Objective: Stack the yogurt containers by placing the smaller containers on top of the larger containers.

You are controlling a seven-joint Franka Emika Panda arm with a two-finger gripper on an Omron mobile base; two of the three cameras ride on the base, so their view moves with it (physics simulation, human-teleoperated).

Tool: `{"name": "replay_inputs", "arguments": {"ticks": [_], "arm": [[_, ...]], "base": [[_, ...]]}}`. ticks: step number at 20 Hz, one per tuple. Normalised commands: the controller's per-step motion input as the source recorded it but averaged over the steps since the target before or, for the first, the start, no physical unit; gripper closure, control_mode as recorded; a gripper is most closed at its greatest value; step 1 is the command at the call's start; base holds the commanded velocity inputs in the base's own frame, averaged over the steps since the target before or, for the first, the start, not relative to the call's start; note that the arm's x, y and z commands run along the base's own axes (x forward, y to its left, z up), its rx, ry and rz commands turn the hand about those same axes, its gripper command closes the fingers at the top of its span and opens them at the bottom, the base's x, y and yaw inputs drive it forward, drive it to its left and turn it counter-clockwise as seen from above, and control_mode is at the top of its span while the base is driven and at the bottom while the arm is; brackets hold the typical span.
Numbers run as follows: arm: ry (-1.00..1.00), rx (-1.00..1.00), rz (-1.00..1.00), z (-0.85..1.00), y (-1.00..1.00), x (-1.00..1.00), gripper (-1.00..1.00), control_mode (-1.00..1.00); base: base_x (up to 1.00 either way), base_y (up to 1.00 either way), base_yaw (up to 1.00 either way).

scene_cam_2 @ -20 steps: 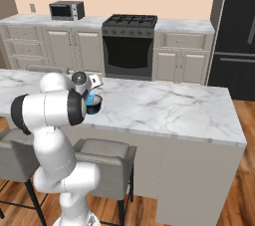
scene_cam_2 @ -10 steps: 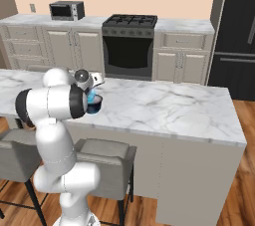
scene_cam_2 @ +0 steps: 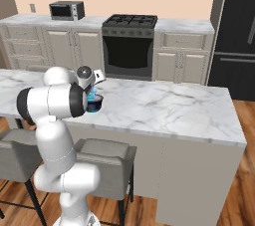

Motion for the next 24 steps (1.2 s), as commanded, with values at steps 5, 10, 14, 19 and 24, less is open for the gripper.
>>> {"name": "replay_inputs", "arguments": {"ticks": [5,10,14,19,24], "arm": [[0.00,0.00,0.00,-0.05,0.00,0.00,-1.00,-1.00],[0.00,0.00,0.00,0.00,0.00,-0.14,-1.00,-1.00],[0.00,0.00,0.00,0.00,-0.01,-0.47,-1.00,-1.00],[0.00,0.00,0.00,0.03,-0.12,-0.35,-1.00,-1.00],[-0.01,0.03,0.00,0.36,-0.09,-0.70,-1.00,-1.00]], "base": [[0.00,0.00,0.00],[0.00,0.00,0.00],[0.00,0.00,0.00],[0.00,0.00,0.00],[0.00,0.00,0.00]]}}
